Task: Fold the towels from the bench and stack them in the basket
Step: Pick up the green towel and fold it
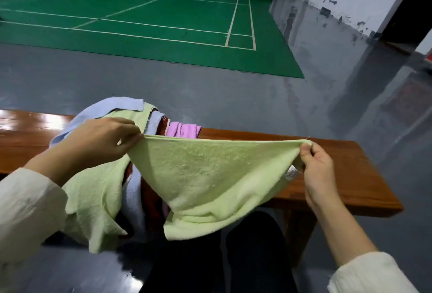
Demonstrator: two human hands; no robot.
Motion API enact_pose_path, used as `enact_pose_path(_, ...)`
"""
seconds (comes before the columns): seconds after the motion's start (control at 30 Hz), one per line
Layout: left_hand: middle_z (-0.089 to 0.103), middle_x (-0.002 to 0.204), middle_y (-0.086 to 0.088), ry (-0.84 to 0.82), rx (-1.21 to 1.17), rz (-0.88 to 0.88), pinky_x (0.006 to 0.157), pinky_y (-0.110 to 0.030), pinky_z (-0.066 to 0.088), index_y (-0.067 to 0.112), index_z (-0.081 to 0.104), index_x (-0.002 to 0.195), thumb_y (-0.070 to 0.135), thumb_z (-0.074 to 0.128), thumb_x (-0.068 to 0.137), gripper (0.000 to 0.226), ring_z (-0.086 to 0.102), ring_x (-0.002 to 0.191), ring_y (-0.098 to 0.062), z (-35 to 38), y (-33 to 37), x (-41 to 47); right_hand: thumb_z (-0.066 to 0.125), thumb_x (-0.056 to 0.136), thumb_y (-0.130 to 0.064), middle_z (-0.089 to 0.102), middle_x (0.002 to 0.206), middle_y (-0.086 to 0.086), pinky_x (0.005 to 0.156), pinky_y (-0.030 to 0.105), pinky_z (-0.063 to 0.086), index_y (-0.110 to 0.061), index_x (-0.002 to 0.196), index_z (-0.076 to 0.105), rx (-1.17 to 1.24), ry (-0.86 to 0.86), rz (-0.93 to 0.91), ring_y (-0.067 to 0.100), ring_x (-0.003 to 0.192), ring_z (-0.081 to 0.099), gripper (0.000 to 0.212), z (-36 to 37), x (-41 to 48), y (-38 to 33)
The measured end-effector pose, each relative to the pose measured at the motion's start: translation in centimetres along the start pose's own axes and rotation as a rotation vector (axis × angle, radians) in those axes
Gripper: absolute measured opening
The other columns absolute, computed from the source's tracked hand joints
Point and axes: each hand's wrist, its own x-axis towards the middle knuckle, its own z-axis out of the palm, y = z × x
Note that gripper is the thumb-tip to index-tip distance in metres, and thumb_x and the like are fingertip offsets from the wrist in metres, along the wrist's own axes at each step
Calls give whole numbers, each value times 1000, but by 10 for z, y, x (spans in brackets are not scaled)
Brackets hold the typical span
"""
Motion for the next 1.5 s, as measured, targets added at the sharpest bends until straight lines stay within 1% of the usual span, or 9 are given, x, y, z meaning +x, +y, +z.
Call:
enact_pose_path(0.17, 71, 70, 1, 72, 227, 49, 44, -9, 30, 16, 78, 74, 10, 82, 72, 8, 67, 56, -23, -17, 5, 12, 41, 102, -16, 52, 73, -1, 60, 21, 39, -14, 77, 55, -16, -7, -24, 6, 65, 45, 29, 7, 8, -18)
enact_pose_path(0.27, 72, 71, -2, 61, 229, -34, 42, -25, 43, 16, 77, 77, 8, 82, 70, 12, 66, 56, -27, -26, 4, 18, 41, 102, -16, 48, 72, 4, 56, 25, 38, -13, 75, 54, -37, 7, -60, 9, 63, 43, 30, 16, 17, -35)
enact_pose_path(0.4, 70, 68, -9, 148, 286, -162, 44, -19, 29, 11, 69, 96, 16, 71, 84, 14, 62, 52, -32, -35, 5, 29, 40, 103, -18, 42, 66, 4, 35, 18, 39, -17, 73, 51, -47, 21, -67, 7, 50, 41, 32, 24, 31, -61)
enact_pose_path(0.57, 71, 75, -8, 192, 285, -186, 50, -25, 40, 12, 75, 83, 12, 71, 83, 5, 65, 63, -32, -49, 12, 43, 40, 103, -18, 46, 66, -2, 57, 31, 41, -19, 72, 51, -139, 19, -197, 12, 62, 42, 32, 27, 42, -86)
enact_pose_path(0.83, 52, 109, -15, 356, 18, -357, 83, -44, 45, 7, 67, 85, 17, 73, 79, 13, 45, 103, -33, -62, 29, 48, 39, 103, -18, 41, 64, -1, 50, 25, 35, -18, 67, 42, -72, 96, -137, 11, 56, 38, 36, 23, 48, -102)
enact_pose_path(0.93, 54, 83, -6, 520, -458, -482, 61, -12, 42, 8, 58, 84, 10, 62, 88, 6, 48, 73, -17, -69, 41, 54, 39, 102, -18, 38, 63, -2, 54, 30, 28, -20, 64, 37, -59, 110, -136, 10, 57, 33, 38, 15, 51, -101)
enact_pose_path(1.07, 60, 68, 5, 634, -943, -500, 50, -16, 44, 22, 60, 78, 19, 68, 87, 12, 54, 57, -4, -71, 49, 57, 40, 100, -15, 29, 63, -3, 56, 31, 20, -23, 64, 32, -10, 139, -151, 12, 58, 25, 38, 10, 55, -106)
enact_pose_path(1.37, 52, 70, -3, 559, -941, -567, 58, -28, 37, 17, 59, 74, 15, 59, 94, 20, 42, 66, -14, -49, 29, 93, 43, 101, -20, 44, 70, 4, 56, 26, 32, -1, 78, 54, -180, 129, -190, 11, 64, 36, 31, 14, 83, -112)
enact_pose_path(1.5, 45, 70, -2, 691, -915, -537, 57, -24, 31, 13, 53, 76, 16, 56, 95, 20, 37, 64, -9, -76, 26, 130, 43, 100, -24, 44, 66, -6, 58, 28, 31, -17, 72, 51, -160, 226, -253, 7, 63, 35, 30, 24, 111, -148)
